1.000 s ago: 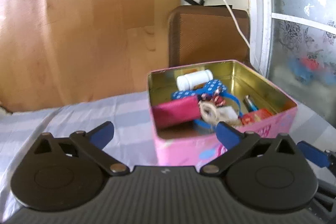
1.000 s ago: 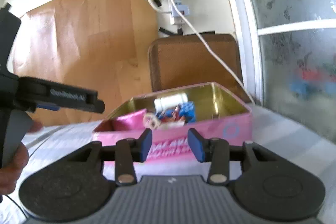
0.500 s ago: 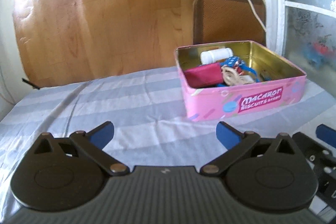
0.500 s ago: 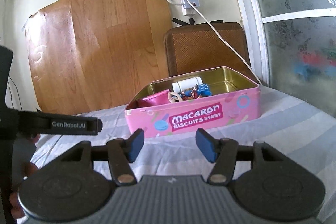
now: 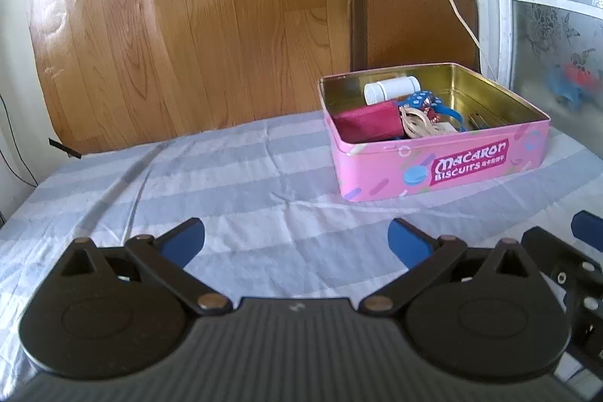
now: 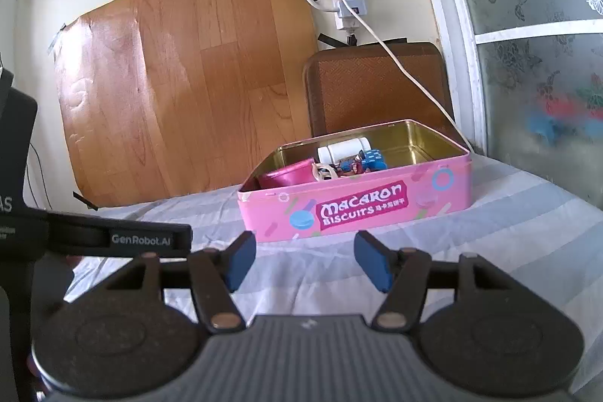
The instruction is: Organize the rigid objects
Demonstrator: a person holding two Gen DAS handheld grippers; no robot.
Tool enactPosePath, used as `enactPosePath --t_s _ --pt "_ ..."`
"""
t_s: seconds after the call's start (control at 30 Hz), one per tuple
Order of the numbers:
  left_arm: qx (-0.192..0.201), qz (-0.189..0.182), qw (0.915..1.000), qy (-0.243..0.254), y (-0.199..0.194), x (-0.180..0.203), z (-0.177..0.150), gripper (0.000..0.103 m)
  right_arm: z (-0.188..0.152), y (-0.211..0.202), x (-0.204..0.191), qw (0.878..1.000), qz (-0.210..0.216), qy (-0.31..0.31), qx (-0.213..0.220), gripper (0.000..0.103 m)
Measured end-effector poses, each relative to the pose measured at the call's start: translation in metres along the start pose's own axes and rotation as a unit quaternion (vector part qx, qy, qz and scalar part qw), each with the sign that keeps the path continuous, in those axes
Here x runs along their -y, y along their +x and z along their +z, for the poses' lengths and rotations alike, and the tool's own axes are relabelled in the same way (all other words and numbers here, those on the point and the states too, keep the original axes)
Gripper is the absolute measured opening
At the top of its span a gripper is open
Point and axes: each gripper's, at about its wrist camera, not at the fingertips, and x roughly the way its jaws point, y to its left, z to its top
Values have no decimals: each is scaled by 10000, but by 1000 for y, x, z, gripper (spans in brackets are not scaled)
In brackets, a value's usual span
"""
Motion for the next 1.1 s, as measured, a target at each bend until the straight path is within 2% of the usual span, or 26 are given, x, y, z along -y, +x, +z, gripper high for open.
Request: enactPosePath --t_s 1.1 --pt "-293 -255 9992 79 10 9 -6 103 -7 5 8 9997 0 155 -181 61"
